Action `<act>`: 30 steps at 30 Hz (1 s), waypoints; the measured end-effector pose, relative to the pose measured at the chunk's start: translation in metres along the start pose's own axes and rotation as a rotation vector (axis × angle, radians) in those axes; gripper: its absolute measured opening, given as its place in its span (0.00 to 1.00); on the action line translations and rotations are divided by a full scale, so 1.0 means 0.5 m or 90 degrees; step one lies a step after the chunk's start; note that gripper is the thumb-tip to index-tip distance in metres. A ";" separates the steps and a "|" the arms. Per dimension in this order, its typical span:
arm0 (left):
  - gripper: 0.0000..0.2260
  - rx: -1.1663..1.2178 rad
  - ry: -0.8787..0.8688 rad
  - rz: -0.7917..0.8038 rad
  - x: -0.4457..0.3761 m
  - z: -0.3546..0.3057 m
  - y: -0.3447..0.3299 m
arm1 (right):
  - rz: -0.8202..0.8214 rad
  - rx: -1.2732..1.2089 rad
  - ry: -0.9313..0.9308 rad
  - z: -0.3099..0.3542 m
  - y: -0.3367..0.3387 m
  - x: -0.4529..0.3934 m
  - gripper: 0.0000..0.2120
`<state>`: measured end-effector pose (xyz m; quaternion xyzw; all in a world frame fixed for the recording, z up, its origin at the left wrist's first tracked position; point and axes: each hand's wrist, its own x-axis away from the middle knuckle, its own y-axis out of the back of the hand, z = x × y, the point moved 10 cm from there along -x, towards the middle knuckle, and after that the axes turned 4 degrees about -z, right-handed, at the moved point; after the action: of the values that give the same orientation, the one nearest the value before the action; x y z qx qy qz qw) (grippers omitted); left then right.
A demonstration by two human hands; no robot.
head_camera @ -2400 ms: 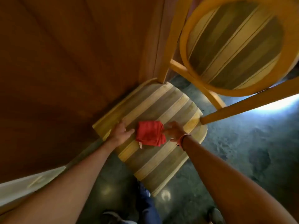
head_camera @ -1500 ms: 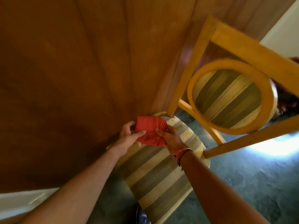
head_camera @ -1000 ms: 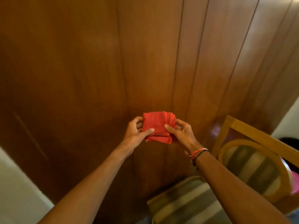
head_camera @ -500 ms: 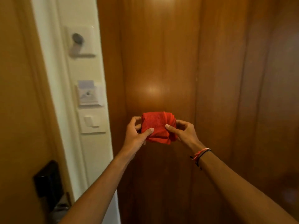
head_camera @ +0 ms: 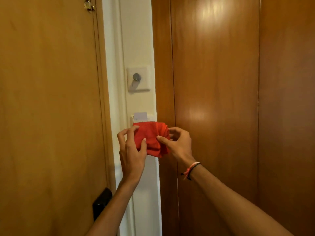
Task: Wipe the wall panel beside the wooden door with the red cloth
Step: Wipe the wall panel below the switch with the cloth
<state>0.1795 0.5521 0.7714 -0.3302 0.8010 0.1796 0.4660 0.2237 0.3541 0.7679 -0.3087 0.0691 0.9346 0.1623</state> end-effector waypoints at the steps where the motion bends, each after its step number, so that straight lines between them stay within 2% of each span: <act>1: 0.20 -0.052 -0.021 0.001 -0.010 0.002 -0.003 | -0.007 0.009 0.011 0.009 -0.018 -0.012 0.20; 3: 0.20 -0.147 -0.050 0.031 -0.020 0.008 -0.019 | -0.004 0.063 0.037 0.019 -0.047 -0.032 0.19; 5: 0.24 -0.258 -0.067 0.071 -0.023 0.025 -0.043 | 0.007 0.202 0.095 0.029 -0.059 -0.052 0.19; 9: 0.34 -0.469 -0.164 0.135 -0.014 0.049 -0.102 | -0.061 0.433 0.272 0.056 0.010 -0.083 0.18; 14: 0.36 -0.424 -0.193 0.138 0.008 0.065 -0.145 | -0.211 0.649 0.446 0.066 0.185 -0.124 0.22; 16: 0.32 -0.416 -0.223 0.139 0.025 0.066 -0.157 | -0.251 0.739 0.477 0.046 0.239 -0.148 0.27; 18: 0.28 -0.434 -0.253 0.153 0.042 0.068 -0.172 | -0.243 0.794 0.511 0.016 0.261 -0.159 0.32; 21: 0.27 -0.474 -0.252 0.160 0.044 0.079 -0.195 | -0.224 0.826 0.561 -0.024 0.258 -0.167 0.35; 24: 0.28 -0.508 -0.286 0.144 0.030 0.079 -0.208 | -0.275 0.837 0.577 -0.044 0.258 -0.174 0.37; 27: 0.29 -0.509 -0.326 0.108 0.002 0.072 -0.212 | -0.301 0.839 0.597 -0.048 0.258 -0.179 0.40; 30: 0.29 -0.487 -0.314 0.086 0.018 0.084 -0.214 | -0.298 0.852 0.592 -0.056 0.259 -0.182 0.41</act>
<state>0.2771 0.4971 0.7448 -0.3730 0.5616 0.5658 0.4746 0.2631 0.2028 0.8038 -0.5068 0.6015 0.4174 0.4550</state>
